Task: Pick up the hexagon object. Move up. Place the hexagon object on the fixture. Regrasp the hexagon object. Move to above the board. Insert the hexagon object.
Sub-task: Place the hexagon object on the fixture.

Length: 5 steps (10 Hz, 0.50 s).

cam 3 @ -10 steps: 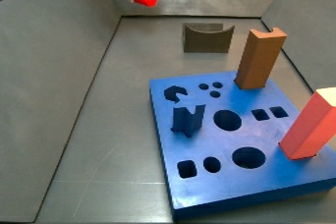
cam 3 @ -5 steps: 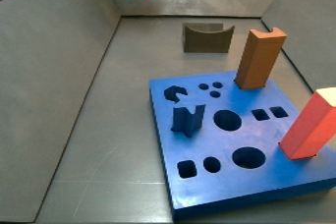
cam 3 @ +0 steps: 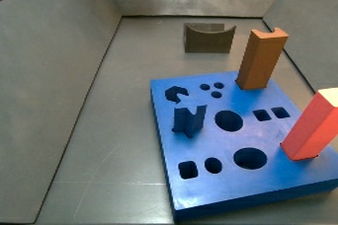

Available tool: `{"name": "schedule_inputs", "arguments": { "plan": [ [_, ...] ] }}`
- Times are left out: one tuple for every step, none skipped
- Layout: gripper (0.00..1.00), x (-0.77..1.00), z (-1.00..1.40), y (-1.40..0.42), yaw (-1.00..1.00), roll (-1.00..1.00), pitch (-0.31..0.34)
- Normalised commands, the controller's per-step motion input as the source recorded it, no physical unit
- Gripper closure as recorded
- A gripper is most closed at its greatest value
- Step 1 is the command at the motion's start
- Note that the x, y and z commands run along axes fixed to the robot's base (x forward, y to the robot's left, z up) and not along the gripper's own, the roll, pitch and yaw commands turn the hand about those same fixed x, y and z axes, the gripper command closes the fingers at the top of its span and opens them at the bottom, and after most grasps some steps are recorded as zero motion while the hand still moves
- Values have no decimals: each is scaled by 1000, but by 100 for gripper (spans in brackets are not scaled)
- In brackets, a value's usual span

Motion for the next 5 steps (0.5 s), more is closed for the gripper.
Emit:
{"name": "schedule_inputs", "arguments": {
  "plan": [
    [100, 1, 213, 9, 14, 65, 109],
    [100, 1000, 120, -501, -1000, 63, -112],
    [100, 1000, 101, -497, -1000, 60, -114],
    [100, 1000, 90, -437, -1000, 59, -119],
    [100, 1000, 83, -414, -1000, 57, -120]
  ]
}}
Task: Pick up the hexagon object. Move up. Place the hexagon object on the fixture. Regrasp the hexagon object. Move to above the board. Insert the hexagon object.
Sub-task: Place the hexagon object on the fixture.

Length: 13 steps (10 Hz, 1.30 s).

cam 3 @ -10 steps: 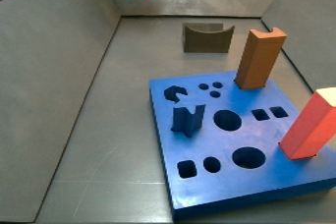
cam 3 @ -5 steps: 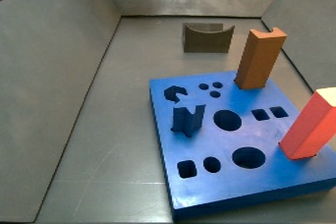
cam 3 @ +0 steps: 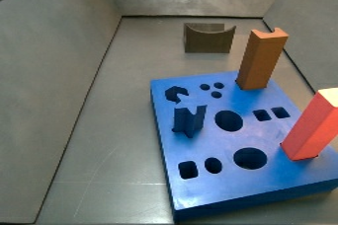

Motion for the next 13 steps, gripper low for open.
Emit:
{"name": "schedule_inputs", "arguments": {
  "plan": [
    [100, 1000, 70, -367, -1000, 56, -124],
    [100, 1000, 63, -343, -1000, 55, -124],
    [100, 1000, 49, -299, -1000, 56, -127],
    [100, 1000, 41, -273, -1000, 58, -128],
    [100, 1000, 36, -243, -1000, 60, -123],
    [100, 1000, 30, -216, -959, 64, -120],
    [100, 1000, 16, -183, -622, 56, -83],
    [100, 1000, 10, -158, -397, 49, -49],
    [100, 1000, 7, -131, -218, 43, -18],
    [100, 1000, -1, -112, -143, 41, -2],
    [100, 1000, -3, -98, -110, 41, 6],
    [100, 1000, -215, -231, -87, -1000, 29],
    [100, 1000, -223, -221, -82, -1000, 32]
  ]
}}
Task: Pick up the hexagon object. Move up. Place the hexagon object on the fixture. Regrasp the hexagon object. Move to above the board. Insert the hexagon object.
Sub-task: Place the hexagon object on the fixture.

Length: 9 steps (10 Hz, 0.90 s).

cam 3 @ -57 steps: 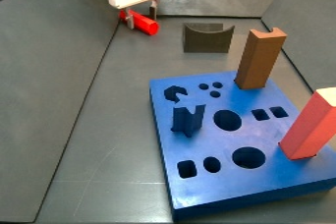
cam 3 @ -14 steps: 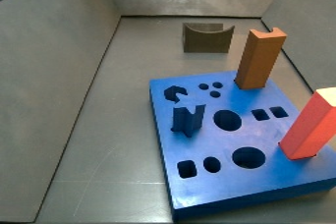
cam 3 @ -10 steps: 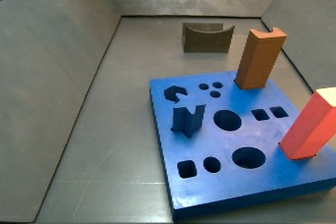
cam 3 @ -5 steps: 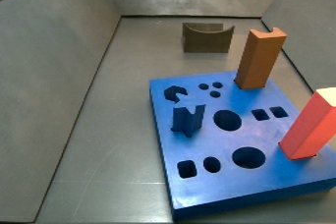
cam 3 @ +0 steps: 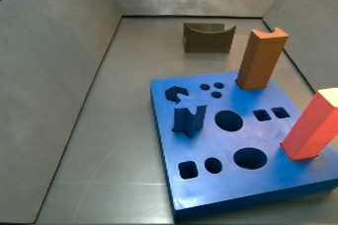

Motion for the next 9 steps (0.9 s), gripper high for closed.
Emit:
{"name": "schedule_inputs", "arguments": {
  "plan": [
    [100, 1000, -168, -135, -89, -1000, 33],
    [100, 1000, -139, -120, -90, -1000, 38],
    [100, 1000, -85, -61, -93, -1000, 60],
    [100, 1000, -67, -37, -96, -1000, 65],
    [100, 978, -51, -3, -104, -1000, 69],
    [100, 906, -37, 12, -110, -1000, 72],
    [100, 811, -24, 27, -122, -1000, 73],
    [100, 766, -20, 32, -129, -1000, 72],
    [100, 672, -20, 35, -140, -954, 68]
  ]
}}
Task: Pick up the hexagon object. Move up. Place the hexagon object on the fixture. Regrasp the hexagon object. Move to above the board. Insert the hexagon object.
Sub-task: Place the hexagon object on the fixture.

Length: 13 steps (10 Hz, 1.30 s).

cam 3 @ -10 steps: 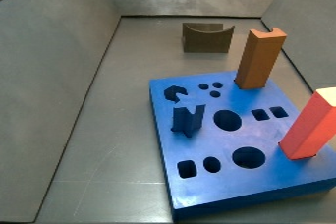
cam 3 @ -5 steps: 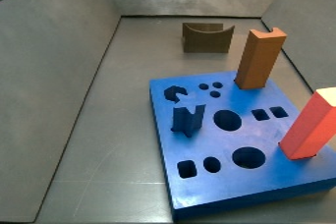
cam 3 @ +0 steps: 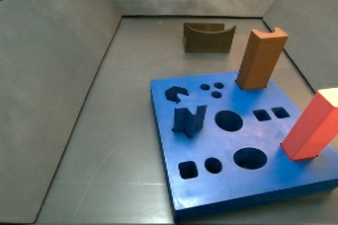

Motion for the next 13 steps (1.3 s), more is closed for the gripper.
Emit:
{"name": "schedule_inputs", "arguments": {
  "plan": [
    [100, 604, -18, 40, -131, -791, 55],
    [100, 517, -15, 41, -117, -574, 37],
    [100, 472, -17, 41, -113, -461, 31],
    [100, 381, -10, 28, -94, -264, 26],
    [100, 307, -8, 21, -87, -200, 15],
    [100, 199, -15, 27, -69, -175, 11],
    [100, 164, -1000, 130, 24, -1000, 283],
    [100, 137, -1000, 137, 10, -1000, 295],
    [100, 146, -1000, 137, -66, -951, 300],
    [100, 158, -1000, 130, -131, -801, 280],
    [100, 169, -1000, 131, -196, -585, 227],
    [100, 172, -1000, 130, -228, -421, 183],
    [100, 179, -1000, 122, -242, -276, 131]
  ]
}}
